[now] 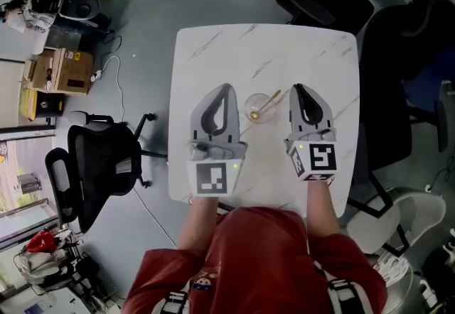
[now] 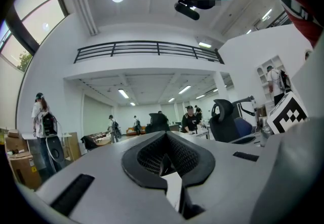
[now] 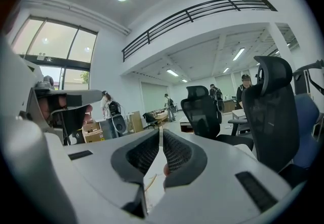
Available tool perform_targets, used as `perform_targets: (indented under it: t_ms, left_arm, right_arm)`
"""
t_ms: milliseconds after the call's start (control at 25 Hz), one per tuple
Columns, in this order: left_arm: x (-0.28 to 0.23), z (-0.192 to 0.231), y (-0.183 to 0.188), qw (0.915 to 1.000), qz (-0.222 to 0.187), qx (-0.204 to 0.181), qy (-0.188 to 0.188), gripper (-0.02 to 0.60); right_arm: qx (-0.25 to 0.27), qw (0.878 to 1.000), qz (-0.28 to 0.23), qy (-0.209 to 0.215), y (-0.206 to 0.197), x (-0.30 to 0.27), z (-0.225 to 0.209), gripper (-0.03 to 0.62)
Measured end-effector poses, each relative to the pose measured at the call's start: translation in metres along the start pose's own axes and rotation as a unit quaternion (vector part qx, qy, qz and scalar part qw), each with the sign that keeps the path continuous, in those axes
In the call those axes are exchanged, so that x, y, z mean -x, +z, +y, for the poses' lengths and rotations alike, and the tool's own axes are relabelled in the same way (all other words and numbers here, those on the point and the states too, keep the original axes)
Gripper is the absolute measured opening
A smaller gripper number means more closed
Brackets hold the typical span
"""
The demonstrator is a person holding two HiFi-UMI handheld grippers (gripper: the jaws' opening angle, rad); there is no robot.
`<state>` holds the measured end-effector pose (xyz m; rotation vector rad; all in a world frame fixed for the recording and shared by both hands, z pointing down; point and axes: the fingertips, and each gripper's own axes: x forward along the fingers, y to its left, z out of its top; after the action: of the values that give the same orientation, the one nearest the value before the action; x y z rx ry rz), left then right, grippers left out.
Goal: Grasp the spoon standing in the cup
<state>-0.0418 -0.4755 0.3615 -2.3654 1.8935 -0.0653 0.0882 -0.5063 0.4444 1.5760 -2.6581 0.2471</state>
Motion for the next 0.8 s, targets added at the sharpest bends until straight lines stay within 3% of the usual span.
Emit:
perform_targets:
  t_ms: [600,800]
  left_arm:
    - [-0.008,0.002,-0.027,0.9995,0.031,-0.001,0.001,0.009]
    - [-0.010,-0.001,-0.032,0.9992,0.040,-0.005,-0.002,0.009]
  right_arm:
    - [-0.029,0.998,0.058,0.016,-0.058,-0.019,0.007,0.018]
    - [-0.043,0.996,0.073,0.024,-0.071,-0.024,0.007,0.055]
